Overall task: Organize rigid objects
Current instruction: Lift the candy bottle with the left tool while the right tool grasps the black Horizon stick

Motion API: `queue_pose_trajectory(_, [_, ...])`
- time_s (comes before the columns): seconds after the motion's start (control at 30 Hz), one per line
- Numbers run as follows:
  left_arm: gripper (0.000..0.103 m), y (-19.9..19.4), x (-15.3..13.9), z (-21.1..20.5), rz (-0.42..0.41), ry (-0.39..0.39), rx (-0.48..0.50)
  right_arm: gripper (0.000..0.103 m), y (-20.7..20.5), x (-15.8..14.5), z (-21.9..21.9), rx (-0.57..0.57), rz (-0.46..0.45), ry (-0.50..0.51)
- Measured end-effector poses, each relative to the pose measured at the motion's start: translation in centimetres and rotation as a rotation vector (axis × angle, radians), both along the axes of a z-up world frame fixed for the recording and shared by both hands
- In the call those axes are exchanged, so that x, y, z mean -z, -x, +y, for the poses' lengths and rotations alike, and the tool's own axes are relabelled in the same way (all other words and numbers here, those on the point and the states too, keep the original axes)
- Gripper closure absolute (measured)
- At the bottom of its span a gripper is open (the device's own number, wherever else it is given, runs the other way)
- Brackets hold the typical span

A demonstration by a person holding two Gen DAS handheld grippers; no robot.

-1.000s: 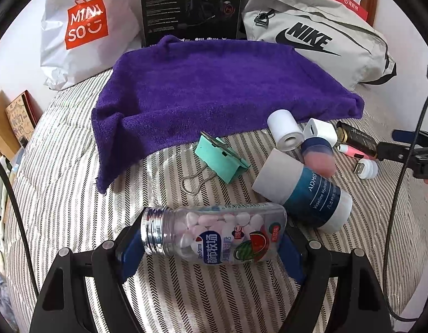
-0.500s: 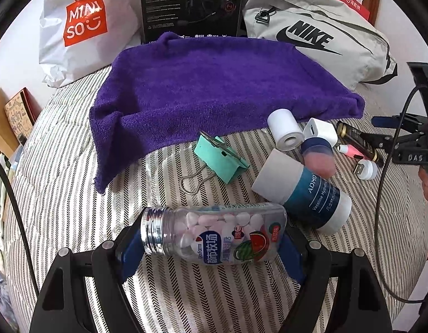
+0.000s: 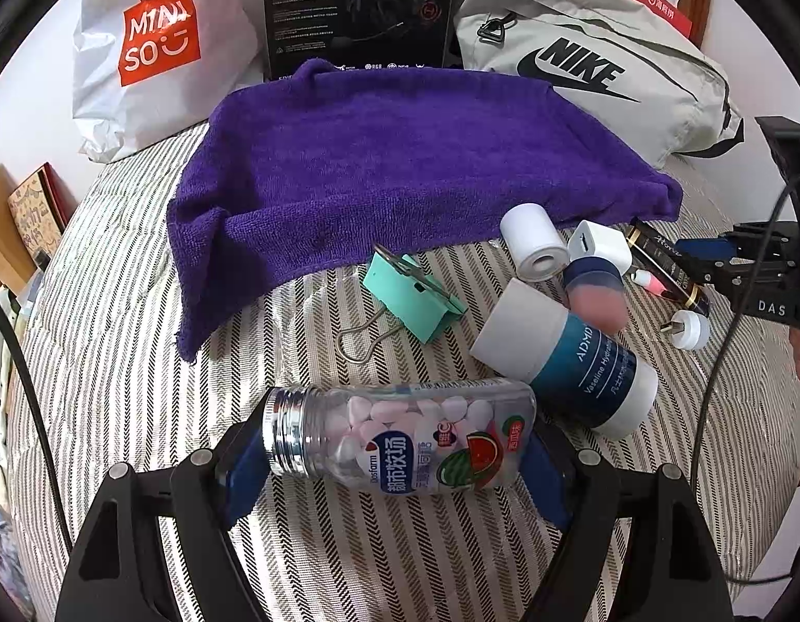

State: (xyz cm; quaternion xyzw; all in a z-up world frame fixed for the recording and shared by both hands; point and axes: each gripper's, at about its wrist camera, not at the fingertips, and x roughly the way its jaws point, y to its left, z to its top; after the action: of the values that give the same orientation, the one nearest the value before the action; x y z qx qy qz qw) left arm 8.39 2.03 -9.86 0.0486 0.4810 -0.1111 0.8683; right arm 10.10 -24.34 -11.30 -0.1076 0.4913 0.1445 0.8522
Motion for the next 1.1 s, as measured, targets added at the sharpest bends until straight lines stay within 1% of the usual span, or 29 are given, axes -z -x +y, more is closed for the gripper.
queue_pose_trajectory(0.1, [0.022,0.0,0.0,-0.1,0.000,-0.002,-0.003,0.077,-0.7,-0.1,-0.5,0.021,0.029,-0.044])
queue_pose_trajectory(0.17, [0.022,-0.1,-0.1,0.1,0.005,0.007,-0.009,0.078,-0.5,-0.2,-0.2,0.031,0.050,-0.045])
queue_pose_trajectory(0.27, [0.022,-0.1,-0.1,0.2,0.007,0.016,-0.014,0.078,0.2,-0.2,0.3,0.005,0.064,-0.064])
queue_pose_trajectory(0.5, [0.022,-0.2,0.0,-0.3,0.003,-0.016,-0.025,0.079,0.1,-0.1,1.6,-0.006,0.011,-0.005])
queue_pose_trajectory(0.63, [0.022,-0.2,-0.1,-0.3,0.000,-0.012,-0.038,0.079,0.2,-0.2,0.7,0.021,0.025,-0.041])
queue_pose_trajectory(0.73, [0.022,0.1,-0.5,0.0,0.010,0.007,-0.047,0.079,0.8,-0.7,0.3,0.027,0.032,-0.056])
queue_pose_trajectory(0.93, [0.022,1.0,-2.1,1.3,-0.002,0.039,-0.067,0.079,1.9,-2.3,-0.7,0.062,0.020,-0.078])
queue_pose_trajectory(1.1, [0.022,1.3,-3.4,2.1,-0.017,0.051,-0.082,0.079,2.1,-3.6,-1.2,0.071,0.011,-0.093])
